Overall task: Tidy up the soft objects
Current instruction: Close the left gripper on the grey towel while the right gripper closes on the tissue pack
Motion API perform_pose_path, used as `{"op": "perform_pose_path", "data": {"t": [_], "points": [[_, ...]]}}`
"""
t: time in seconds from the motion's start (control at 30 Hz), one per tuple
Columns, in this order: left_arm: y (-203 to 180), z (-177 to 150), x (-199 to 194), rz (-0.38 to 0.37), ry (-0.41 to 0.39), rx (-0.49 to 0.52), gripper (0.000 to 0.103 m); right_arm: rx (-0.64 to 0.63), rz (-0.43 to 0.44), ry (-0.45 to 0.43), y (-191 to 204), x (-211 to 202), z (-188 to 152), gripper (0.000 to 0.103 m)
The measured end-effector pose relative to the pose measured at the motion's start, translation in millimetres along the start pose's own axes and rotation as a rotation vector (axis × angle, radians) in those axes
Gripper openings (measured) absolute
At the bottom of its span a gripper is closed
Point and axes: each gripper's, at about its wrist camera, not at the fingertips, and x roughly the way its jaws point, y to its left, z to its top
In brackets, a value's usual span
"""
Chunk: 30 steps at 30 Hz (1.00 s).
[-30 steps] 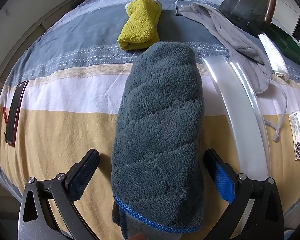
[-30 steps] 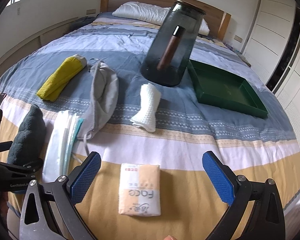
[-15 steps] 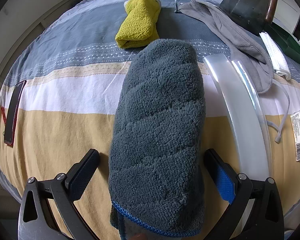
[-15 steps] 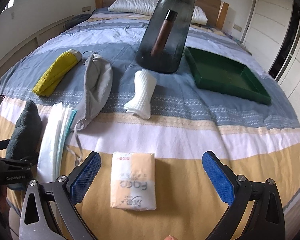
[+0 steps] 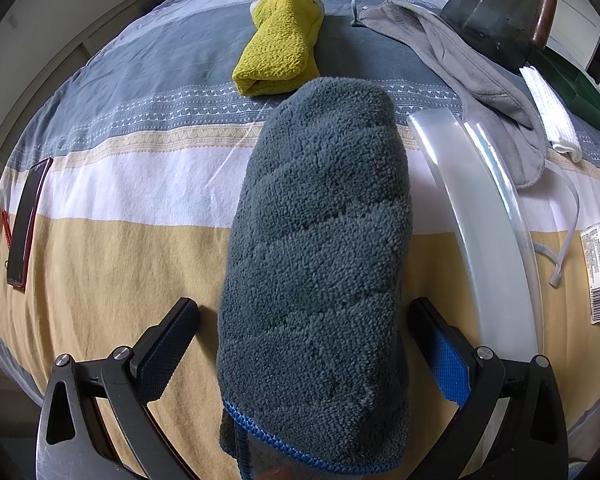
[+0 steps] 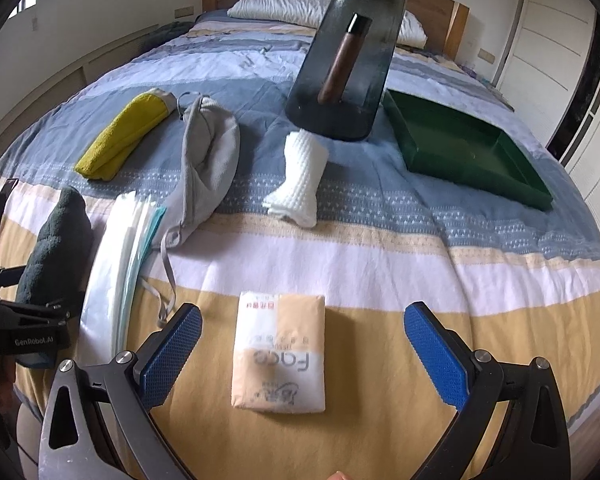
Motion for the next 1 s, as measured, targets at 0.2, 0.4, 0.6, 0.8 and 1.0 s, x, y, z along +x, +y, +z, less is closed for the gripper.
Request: {"op": "perform_pose_path", "data": {"t": [0.2,0.4,0.6,0.8,1.0], "points": [[-1.9,-1.6,0.1,0.006,-0.004,0.008,0.100,-0.002,0.020,0.046,1.9,9.1,-7.9,0.094],[-3.9,-1.8,-0.6,0.003,-0.002,0.007,0.099,-0.028,0.059,0.100,7.0,20.9,-10.5,0.073],[-6.5,-0.7,-0.6,0.001,-0.002,0.009,0.094,-0.049,0.055,0.129,10.5,31.3,-10.5,0.058],[-10.4,2.6,-1.3,-0.010,0.005,0.021,0.080,-0.062,0.042,0.142,12.9,37.7,-8.2,0.053],[-15.8,8.0,-1.8,-0.014,0.005,0.030,0.065,-0.030,0.063,0.175,8.2,46.5,-8.2,0.054]]}}
